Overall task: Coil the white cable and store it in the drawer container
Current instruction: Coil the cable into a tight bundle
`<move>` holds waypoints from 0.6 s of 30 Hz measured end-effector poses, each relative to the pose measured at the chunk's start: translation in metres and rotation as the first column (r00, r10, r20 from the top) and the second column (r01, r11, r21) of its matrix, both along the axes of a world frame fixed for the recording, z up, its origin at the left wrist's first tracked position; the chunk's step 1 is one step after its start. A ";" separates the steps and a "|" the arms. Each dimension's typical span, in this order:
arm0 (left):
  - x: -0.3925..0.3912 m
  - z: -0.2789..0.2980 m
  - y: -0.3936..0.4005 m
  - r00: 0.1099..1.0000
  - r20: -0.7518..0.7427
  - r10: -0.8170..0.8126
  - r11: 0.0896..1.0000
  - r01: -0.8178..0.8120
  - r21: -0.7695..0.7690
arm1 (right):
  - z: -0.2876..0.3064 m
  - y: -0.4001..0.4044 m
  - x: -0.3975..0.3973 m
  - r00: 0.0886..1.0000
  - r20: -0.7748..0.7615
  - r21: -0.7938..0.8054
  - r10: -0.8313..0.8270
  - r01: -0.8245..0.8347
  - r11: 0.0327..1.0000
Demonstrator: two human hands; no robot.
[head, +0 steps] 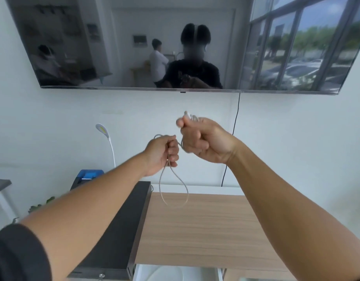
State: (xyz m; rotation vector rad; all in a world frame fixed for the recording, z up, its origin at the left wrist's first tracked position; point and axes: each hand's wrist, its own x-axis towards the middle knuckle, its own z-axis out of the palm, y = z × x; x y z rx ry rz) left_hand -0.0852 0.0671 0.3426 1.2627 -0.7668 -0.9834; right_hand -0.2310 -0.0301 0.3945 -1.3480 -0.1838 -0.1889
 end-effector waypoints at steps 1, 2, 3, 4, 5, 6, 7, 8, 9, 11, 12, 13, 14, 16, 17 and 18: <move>0.005 0.008 -0.002 0.998 0.064 0.008 1.000 -0.010 0.020 | -0.005 0.001 -0.005 0.998 -0.059 -0.145 -0.008 -0.001 0.989; 0.010 0.016 -0.005 0.991 0.133 0.019 0.999 -0.024 0.039 | -0.010 0.001 -0.010 0.992 -0.118 -0.287 -0.043 0.008 0.958; 0.014 0.024 -0.006 0.980 0.195 0.028 0.998 -0.039 0.054 | -0.015 0.000 -0.013 0.981 -0.170 -0.410 -0.097 0.019 0.912; 0.019 0.031 -0.007 0.967 0.254 0.032 0.997 -0.050 0.065 | -0.020 0.000 -0.016 0.966 -0.202 -0.512 -0.159 0.034 0.858; 0.022 0.037 -0.007 0.947 0.320 0.030 0.996 -0.055 0.072 | -0.025 -0.001 -0.016 0.952 -0.209 -0.592 -0.222 0.057 0.804; 0.025 0.042 -0.006 0.920 0.392 0.022 0.996 -0.056 0.076 | -0.029 -0.003 -0.016 0.940 -0.199 -0.646 -0.278 0.088 0.759; 0.024 0.046 -0.006 0.889 0.459 0.012 0.995 -0.054 0.078 | -0.034 -0.005 -0.016 0.926 -0.183 -0.677 -0.329 0.124 0.725; 0.021 0.050 -0.005 0.860 0.511 0.007 0.996 -0.053 0.075 | -0.038 -0.007 -0.015 0.912 -0.166 -0.697 -0.376 0.161 0.699; 0.017 0.052 -0.005 0.836 0.549 0.010 0.996 -0.056 0.067 | -0.043 -0.010 -0.013 0.895 -0.151 -0.712 -0.420 0.196 0.674; 0.007 0.057 -0.005 0.790 0.613 0.030 0.997 -0.066 0.037 | -0.052 -0.015 -0.007 0.857 -0.133 -0.746 -0.498 0.244 0.619; 0.002 0.059 -0.005 0.756 0.653 0.046 0.997 -0.076 0.019 | -0.056 -0.018 -0.004 0.838 -0.124 -0.758 -0.531 0.265 0.596; -0.002 0.061 -0.004 0.720 0.691 0.065 0.996 -0.086 -0.004 | -0.060 -0.021 -0.002 0.822 -0.116 -0.757 -0.557 0.290 0.586; -0.004 0.062 -0.002 0.689 0.719 0.092 0.995 -0.098 -0.033 | -0.062 -0.024 -0.001 0.811 -0.107 -0.741 -0.576 0.321 0.590; -0.006 0.062 0.004 0.635 0.755 0.163 0.985 -0.142 -0.093 | -0.064 -0.034 0.000 0.785 -0.108 -0.656 -0.609 0.404 0.637; -0.006 0.060 0.007 0.613 0.768 0.186 0.981 -0.160 -0.110 | -0.065 -0.040 0.001 0.772 -0.115 -0.587 -0.625 0.455 0.670; -0.005 0.055 0.011 0.596 0.778 0.198 0.978 -0.172 -0.117 | -0.065 -0.047 0.002 0.768 -0.123 -0.488 -0.629 0.505 0.712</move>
